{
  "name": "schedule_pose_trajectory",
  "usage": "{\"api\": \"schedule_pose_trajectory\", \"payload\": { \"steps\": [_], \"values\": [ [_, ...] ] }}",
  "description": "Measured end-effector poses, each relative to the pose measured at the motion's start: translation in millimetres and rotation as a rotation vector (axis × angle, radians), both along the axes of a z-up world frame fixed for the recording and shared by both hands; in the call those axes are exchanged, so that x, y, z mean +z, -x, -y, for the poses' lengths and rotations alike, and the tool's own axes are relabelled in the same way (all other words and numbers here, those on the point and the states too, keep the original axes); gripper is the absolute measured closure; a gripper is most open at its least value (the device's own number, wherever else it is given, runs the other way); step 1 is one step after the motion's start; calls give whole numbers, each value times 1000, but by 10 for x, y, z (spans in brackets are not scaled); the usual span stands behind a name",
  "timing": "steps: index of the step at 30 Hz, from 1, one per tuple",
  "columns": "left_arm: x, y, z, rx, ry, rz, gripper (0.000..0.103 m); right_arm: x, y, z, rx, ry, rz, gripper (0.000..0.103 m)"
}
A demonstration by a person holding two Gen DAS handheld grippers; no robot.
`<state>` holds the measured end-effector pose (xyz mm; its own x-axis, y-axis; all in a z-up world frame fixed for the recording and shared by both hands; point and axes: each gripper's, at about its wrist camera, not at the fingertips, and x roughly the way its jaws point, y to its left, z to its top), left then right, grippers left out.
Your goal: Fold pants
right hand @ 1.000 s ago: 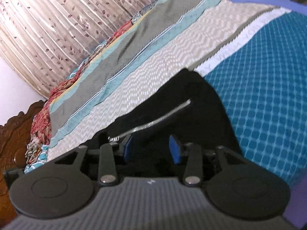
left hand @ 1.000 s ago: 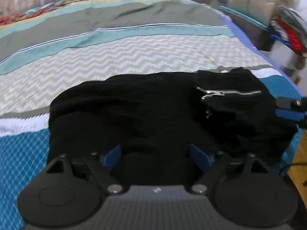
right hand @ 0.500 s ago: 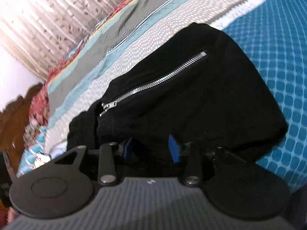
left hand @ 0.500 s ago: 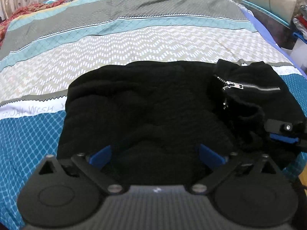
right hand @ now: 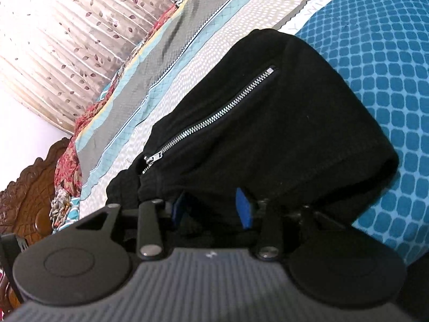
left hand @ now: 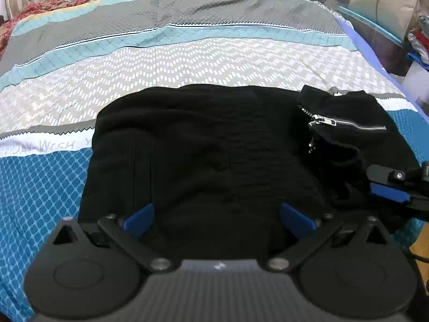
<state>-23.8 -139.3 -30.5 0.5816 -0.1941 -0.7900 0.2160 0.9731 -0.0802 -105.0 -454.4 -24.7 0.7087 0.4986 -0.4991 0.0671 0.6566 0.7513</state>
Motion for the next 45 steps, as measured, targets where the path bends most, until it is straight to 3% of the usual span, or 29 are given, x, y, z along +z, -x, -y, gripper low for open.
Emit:
{"api": "schedule_pose_trajectory", "payload": {
  "steps": [9,16,25,29,36,45],
  "values": [
    [-34,-34,-56,8,40,-28,0,36,5,-77,9,43,17,53],
    [-35,-57,-66,-1,35,-33,0,71,-6,-190,44,73,58,31],
    [136,90,14,-34,-18,19,0,49,-42,-154,42,61,53,30],
    [195,148,-3,-6,-42,60,0,59,-27,-167,49,80,62,30],
    [93,75,-72,18,-27,-1,0,44,-5,-156,35,77,80,30],
    [3,28,-70,9,-44,-46,0,29,-15,-176,38,63,107,19]
  ]
}}
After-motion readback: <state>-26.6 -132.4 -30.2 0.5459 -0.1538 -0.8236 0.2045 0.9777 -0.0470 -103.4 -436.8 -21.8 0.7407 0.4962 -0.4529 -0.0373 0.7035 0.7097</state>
